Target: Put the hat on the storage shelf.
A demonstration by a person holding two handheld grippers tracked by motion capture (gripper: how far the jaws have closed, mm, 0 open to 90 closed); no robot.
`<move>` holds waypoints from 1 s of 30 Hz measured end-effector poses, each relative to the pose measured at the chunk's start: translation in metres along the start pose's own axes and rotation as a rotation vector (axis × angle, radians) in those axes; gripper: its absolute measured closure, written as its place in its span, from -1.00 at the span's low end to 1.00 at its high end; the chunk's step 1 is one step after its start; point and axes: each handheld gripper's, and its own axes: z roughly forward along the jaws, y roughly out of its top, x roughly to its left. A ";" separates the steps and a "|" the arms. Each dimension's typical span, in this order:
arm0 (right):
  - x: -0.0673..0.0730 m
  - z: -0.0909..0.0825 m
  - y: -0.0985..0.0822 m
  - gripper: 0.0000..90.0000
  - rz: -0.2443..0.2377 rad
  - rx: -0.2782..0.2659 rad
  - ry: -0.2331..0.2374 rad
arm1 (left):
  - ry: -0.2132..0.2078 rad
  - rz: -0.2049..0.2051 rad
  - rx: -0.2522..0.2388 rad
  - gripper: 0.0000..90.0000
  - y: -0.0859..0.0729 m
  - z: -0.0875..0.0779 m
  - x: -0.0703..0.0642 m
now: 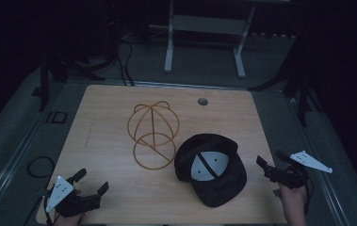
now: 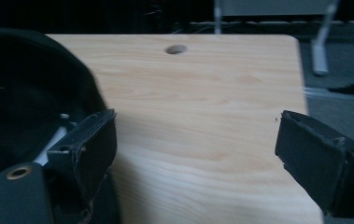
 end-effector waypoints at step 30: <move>0.069 0.095 0.044 0.16 -0.347 0.197 0.202 | -0.025 0.065 0.045 -0.93 0.000 0.004 -0.017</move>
